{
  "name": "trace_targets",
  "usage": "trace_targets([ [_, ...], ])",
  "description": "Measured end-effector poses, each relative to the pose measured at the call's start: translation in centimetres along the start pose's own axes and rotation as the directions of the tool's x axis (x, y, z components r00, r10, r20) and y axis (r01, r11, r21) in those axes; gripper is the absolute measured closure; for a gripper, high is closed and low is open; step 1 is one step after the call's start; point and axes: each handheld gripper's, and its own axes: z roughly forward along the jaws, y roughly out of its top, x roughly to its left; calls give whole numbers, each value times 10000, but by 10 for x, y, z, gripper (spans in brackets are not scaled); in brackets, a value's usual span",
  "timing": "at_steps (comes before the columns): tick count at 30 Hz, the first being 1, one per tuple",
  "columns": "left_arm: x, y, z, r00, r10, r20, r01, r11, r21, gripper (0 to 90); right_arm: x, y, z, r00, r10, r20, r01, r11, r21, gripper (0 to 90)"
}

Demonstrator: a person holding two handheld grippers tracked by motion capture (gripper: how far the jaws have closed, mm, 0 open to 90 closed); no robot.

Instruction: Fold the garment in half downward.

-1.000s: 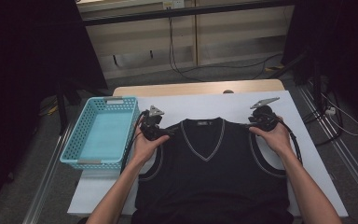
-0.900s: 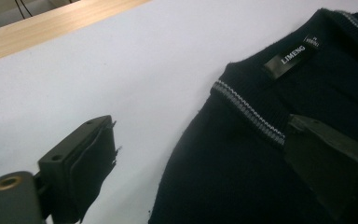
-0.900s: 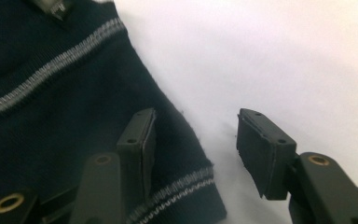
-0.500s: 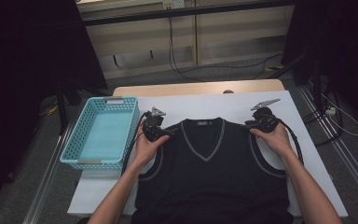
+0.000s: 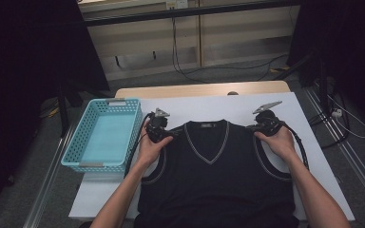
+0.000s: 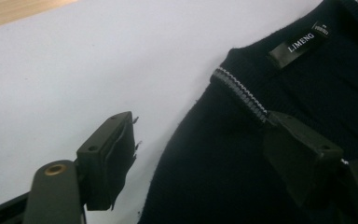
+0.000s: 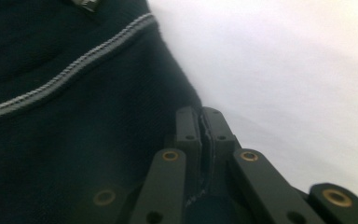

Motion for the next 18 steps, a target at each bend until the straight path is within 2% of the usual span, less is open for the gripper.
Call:
trace_targets([
  [3,3,-1,3,9998,-165,133,163,9998,141,277,-2,-2,0,9999,76,125,-74,9999,-135,873],
  [5,6,-2,5,9999,-146,60,144,9996,253,305,-3,-1,-1,9990,-74,435,79,9999,-94,875],
  [8,10,-4,7,9990,-412,176,405,9985,376,351,-7,-3,-3,9977,-2,671,10,9999,-120,876],
  [9,10,-4,7,10000,-89,-10,90,9987,497,356,-10,-4,-4,9974,56,713,-48,9999,-120,876],
  [10,10,-4,9,10000,13,-73,-9,9983,580,374,-12,-6,-6,9966,114,820,-97,9997,-205,877],
  [12,13,-5,13,9992,-398,95,392,9976,578,405,-16,-8,-9,9952,211,952,-181,9993,-319,878],
  [15,14,-4,18,9987,-491,146,484,9979,436,405,-21,-11,-12,9939,328,1052,-295,9990,-331,878],
  [18,13,-1,21,9988,-384,288,371,9983,456,425,-23,-12,-11,9940,368,1035,-335,9989,-333,878],
])
